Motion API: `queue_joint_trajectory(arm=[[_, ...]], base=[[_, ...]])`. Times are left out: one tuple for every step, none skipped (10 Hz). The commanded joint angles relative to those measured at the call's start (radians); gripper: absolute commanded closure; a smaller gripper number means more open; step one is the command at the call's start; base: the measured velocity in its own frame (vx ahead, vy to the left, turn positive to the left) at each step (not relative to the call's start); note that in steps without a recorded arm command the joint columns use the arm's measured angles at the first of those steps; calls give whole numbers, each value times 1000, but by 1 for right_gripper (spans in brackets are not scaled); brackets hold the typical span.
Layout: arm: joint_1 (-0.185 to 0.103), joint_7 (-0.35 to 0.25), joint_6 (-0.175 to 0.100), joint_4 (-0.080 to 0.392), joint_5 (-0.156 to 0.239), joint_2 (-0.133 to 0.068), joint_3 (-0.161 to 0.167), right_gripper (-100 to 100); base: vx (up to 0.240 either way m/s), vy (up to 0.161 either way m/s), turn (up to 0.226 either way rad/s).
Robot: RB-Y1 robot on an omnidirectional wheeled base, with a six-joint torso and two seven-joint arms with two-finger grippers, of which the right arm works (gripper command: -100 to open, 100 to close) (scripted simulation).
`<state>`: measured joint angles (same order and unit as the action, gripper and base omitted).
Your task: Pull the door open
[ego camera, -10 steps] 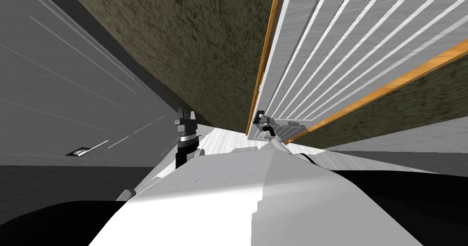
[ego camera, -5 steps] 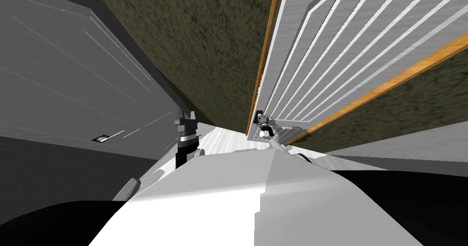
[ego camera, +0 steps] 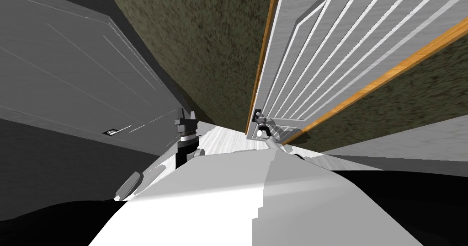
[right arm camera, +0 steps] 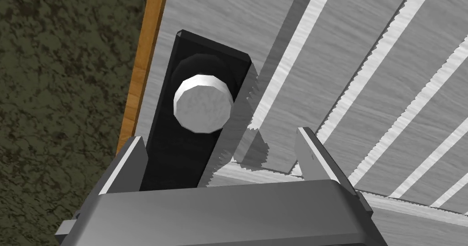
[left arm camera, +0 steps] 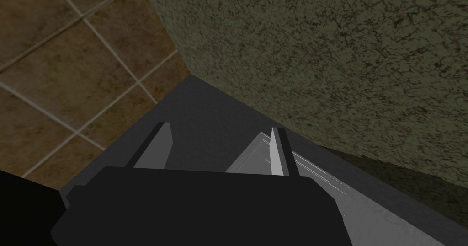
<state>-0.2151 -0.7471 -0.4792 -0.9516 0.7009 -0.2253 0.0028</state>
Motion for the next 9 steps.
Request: queue_joint_trajectory(arm=[[1, -34, 15, -23, 34, 21, 1, -100], [2, -56, 20, -32, 54, 32, 5, -100], [3, -77, 25, -41, 72, 43, 8, -100], [3, -96, 29, -49, 90, 53, 11, -100], [4, -115, 33, -57, 106, 62, 13, -100], [4, -144, 40, -69, 132, 77, 18, -100], [5, -155, 42, -74, 142, 83, 19, -100], [3, -143, 40, -69, 133, 78, 18, -100], [15, -177, 38, -65, 142, 43, 10, -100]], base=[[-93, -43, 33], [-82, -39, 27], [-108, -47, 27], [-98, -35, 29], [-85, -25, 21], [-139, -45, 30], [-130, -31, 25], [-49, -8, 3], [126, -6, 183]])
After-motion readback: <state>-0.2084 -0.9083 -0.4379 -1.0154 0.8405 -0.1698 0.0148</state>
